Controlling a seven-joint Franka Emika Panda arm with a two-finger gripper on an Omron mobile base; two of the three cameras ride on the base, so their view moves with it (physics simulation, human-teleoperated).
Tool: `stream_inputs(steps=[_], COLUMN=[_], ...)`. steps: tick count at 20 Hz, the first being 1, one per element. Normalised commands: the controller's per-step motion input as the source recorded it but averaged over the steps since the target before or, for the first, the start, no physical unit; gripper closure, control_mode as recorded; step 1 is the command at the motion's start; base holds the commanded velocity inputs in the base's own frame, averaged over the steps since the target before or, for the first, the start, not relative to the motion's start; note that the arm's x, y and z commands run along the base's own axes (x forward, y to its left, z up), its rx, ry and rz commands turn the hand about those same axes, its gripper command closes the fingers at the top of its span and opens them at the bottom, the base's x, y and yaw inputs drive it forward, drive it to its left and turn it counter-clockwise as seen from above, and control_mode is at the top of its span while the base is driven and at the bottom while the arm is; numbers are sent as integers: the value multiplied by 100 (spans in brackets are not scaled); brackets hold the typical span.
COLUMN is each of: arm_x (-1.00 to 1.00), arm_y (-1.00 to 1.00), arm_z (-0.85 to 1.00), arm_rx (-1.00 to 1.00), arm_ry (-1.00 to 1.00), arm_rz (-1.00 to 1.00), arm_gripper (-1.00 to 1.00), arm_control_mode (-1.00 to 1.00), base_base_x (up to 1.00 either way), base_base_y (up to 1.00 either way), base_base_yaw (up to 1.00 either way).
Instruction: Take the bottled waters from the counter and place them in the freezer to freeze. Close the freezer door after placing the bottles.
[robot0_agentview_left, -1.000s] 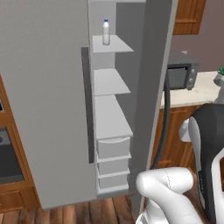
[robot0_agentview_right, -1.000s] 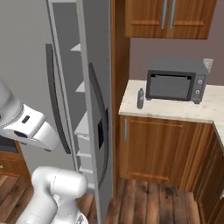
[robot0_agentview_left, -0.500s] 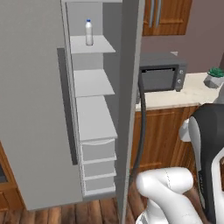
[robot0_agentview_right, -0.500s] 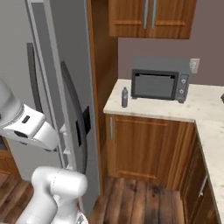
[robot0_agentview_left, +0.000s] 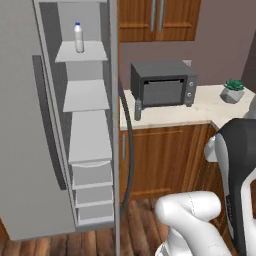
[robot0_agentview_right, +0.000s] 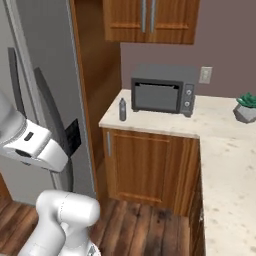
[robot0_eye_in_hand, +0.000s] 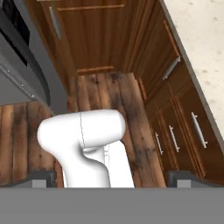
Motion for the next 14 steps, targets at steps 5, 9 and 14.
stream_inputs(steps=[5, 9, 14], arm_x=[0, 0, 0], arm_y=[0, 0, 0], arm_z=[0, 0, 0], arm_rx=[0, 0, 0], arm_ry=[0, 0, 0], arm_rz=[0, 0, 0], arm_gripper=[-100, -100, -100], arm_control_mode=[100, 100, 100], base_base_x=[40, 39, 51], base_base_y=[-51, -27, -22], base_base_yaw=[12, 15, 18])
